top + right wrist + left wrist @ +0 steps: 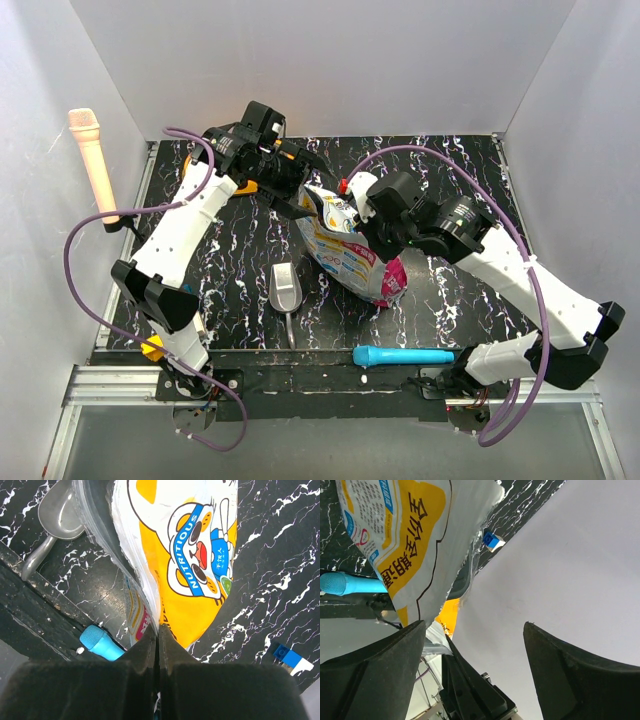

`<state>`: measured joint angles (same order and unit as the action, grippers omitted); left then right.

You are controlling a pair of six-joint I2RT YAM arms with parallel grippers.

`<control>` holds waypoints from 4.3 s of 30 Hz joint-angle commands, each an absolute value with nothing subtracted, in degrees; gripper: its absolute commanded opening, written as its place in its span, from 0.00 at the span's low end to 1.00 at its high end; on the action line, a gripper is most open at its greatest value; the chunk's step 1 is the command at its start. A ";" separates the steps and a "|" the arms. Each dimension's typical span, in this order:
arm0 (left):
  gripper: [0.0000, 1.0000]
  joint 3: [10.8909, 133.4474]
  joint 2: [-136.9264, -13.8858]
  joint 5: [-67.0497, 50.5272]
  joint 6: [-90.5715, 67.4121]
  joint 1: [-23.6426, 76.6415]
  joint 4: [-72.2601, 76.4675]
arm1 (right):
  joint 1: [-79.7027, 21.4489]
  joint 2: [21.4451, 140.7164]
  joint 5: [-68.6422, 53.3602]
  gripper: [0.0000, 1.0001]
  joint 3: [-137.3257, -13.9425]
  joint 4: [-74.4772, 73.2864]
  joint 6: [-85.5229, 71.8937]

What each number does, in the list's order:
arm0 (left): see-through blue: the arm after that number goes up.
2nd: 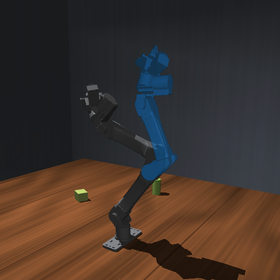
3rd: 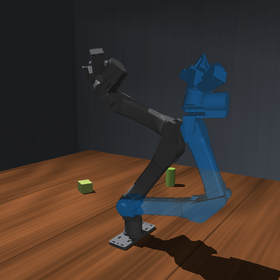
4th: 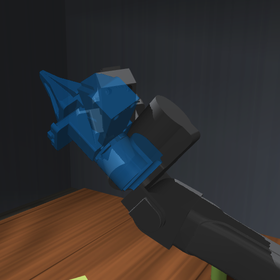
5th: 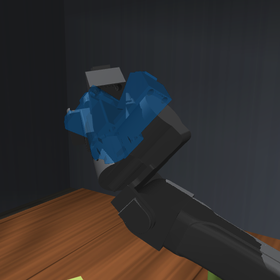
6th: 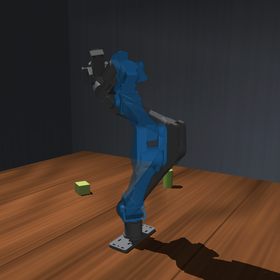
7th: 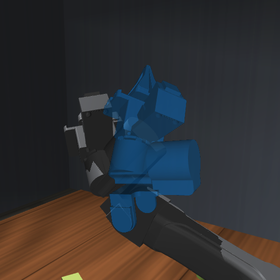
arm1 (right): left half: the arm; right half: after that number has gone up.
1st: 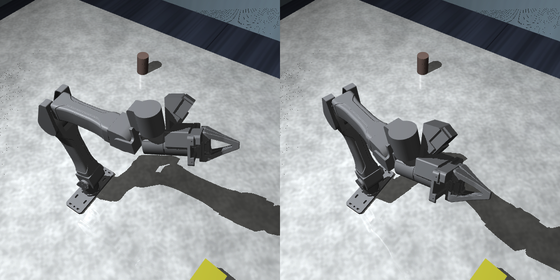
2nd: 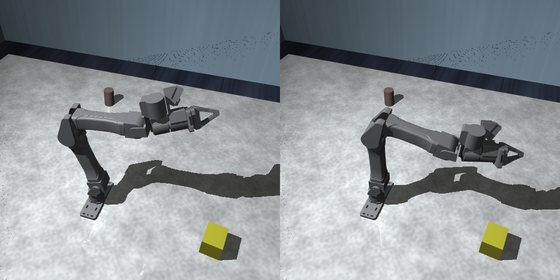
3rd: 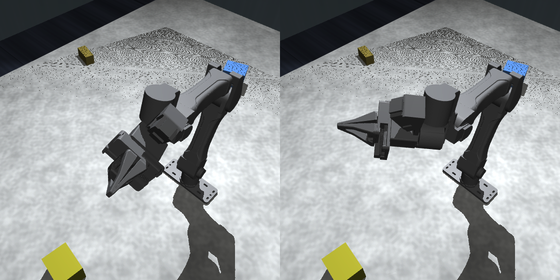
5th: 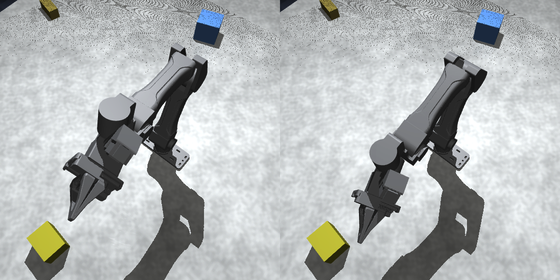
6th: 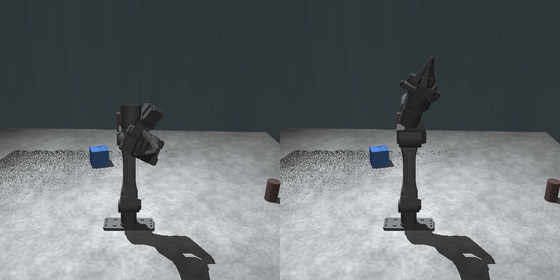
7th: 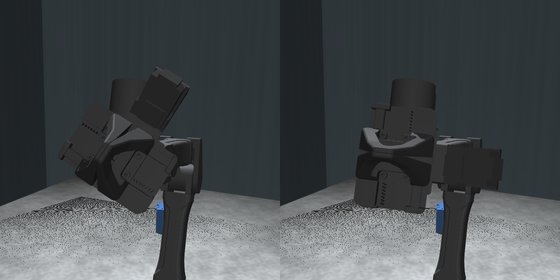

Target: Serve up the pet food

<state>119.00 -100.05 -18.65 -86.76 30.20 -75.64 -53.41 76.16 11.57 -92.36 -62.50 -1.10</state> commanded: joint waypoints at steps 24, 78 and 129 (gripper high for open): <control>0.09 120.92 -105.89 -0.79 -61.71 29.27 -71.19 | -53.17 69.44 14.66 0.01 -90.35 -67.58 -8.70; 0.00 115.92 -102.13 16.79 -76.56 34.28 -65.66 | -50.18 80.76 6.78 0.74 -107.13 -71.38 -5.19; 0.00 106.34 -92.90 7.83 -69.17 24.17 -57.30 | -44.83 76.11 1.07 0.01 -88.67 -59.93 -0.18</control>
